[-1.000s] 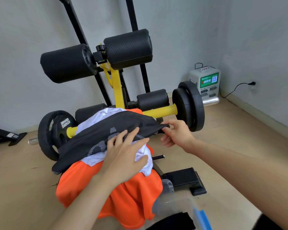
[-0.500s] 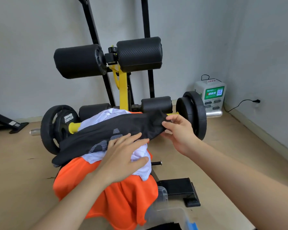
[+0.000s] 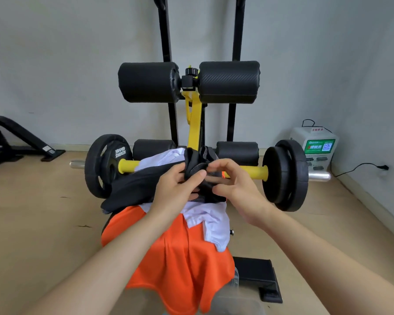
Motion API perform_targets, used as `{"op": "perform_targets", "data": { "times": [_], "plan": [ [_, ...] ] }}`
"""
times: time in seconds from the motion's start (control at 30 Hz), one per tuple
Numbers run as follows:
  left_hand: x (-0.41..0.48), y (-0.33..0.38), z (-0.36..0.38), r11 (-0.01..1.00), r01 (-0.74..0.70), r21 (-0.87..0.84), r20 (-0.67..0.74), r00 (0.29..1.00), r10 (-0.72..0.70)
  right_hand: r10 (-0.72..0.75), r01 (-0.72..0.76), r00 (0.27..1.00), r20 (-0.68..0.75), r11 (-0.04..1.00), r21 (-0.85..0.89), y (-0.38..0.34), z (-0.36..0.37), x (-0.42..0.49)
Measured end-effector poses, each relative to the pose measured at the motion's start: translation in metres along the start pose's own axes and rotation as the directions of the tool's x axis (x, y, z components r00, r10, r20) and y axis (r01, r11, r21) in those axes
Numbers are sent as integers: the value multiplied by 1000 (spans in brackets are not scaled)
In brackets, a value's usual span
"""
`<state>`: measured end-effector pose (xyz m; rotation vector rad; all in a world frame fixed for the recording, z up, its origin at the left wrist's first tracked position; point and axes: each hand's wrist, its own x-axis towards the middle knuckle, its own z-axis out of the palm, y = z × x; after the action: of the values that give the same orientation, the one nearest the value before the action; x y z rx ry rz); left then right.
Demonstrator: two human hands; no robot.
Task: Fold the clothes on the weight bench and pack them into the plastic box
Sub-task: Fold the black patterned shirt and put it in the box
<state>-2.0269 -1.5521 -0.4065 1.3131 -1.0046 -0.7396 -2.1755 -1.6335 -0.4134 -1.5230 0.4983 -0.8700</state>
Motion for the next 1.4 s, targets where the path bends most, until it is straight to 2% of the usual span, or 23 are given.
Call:
{"op": "perform_targets", "data": {
  "times": [0.1, 0.23, 0.33, 0.43, 0.53, 0.6, 0.7, 0.77, 0.9, 0.97, 1.03, 1.13, 1.23, 1.33, 1.4],
  "plan": [
    [3, -2, -4, 999, -24, 28, -24, 999, 25, -1, 2, 999, 38, 999, -33, 1, 2, -1],
    [10, -15, -8, 979, -79, 186, -76, 993, 94, -53, 60, 998, 36, 968, -242, 5, 3, 2],
    [13, -21, -15, 952, -121, 281, -96, 983, 154, -116, 100, 993, -11, 896, -432, 7, -3, 4],
    [13, -20, -25, 912, -204, 355, 18, 977, 211, -151, 110, 988, -21, 800, -590, 20, -12, 9],
    [15, -19, -32, 864, -256, 434, 192, 963, 189, -44, 52, 999, 29, 702, -710, 29, -12, 10],
    [16, -18, -33, 835, -247, 492, 200, 965, 168, 19, 19, 999, 40, 639, -769, 30, -8, 9],
    [15, -16, -32, 783, -293, 548, 206, 955, 213, 20, 33, 998, 56, 597, -801, 31, -5, 9],
    [14, -15, -32, 741, -330, 585, 239, 943, 232, 17, 52, 997, 79, 618, -785, 29, -6, 8],
    [18, -15, -34, 723, -261, 640, 205, 964, 167, -28, 58, 998, 60, 809, -585, 24, -10, 11],
    [18, -11, -37, 765, -240, 598, 167, 970, 174, -34, 30, 999, -2, 890, -454, 22, -12, 13],
    [19, -6, -45, 833, -195, 518, 99, 981, 168, -46, 26, 998, -41, 918, -397, 19, -12, 15],
    [20, 2, -61, 914, -90, 395, -4, 995, 99, -89, 56, 995, -44, 869, -491, 16, -7, 17],
    [20, 6, -82, 947, -46, 318, -104, 991, 83, -117, 61, 991, -62, 822, -567, 14, 5, 22],
    [16, 2, -103, 946, -43, 321, -165, 981, 101, -85, -19, 988, -131, 769, -639, 13, 17, 32],
    [13, -4, -114, 924, -39, 379, -170, 979, 111, -72, -30, 990, -118, 726, -687, 11, 25, 36]
  ]
}}
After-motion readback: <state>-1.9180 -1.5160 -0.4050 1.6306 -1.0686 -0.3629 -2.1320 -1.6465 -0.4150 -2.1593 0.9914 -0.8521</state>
